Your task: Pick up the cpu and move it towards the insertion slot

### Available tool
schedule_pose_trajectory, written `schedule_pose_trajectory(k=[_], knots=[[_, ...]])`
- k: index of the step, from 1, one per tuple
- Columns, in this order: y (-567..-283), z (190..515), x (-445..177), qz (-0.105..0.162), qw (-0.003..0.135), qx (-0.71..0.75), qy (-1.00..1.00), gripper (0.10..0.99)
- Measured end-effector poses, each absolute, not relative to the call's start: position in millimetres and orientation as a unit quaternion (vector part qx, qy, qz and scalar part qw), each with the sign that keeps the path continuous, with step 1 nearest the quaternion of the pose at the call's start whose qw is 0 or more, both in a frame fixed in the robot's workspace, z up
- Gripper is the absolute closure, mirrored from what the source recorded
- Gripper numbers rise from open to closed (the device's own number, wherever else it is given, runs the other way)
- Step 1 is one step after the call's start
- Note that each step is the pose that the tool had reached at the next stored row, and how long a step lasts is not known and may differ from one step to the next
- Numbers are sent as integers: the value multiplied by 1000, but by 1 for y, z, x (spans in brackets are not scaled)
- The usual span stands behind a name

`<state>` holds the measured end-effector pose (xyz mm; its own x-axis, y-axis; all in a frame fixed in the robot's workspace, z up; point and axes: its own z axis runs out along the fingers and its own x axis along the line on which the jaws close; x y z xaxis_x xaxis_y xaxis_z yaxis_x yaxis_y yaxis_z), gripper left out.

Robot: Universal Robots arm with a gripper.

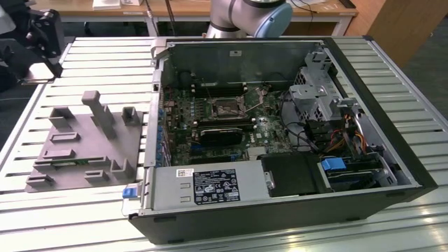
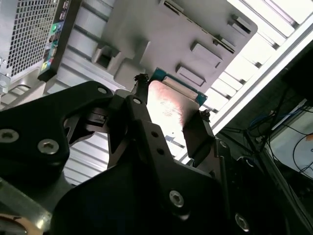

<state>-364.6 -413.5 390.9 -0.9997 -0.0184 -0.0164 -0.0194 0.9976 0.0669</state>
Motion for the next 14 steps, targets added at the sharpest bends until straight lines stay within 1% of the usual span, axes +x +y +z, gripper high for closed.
schedule_pose_trajectory(k=[14], knots=[[-413,391,-309,34,8,-9,999,549]])
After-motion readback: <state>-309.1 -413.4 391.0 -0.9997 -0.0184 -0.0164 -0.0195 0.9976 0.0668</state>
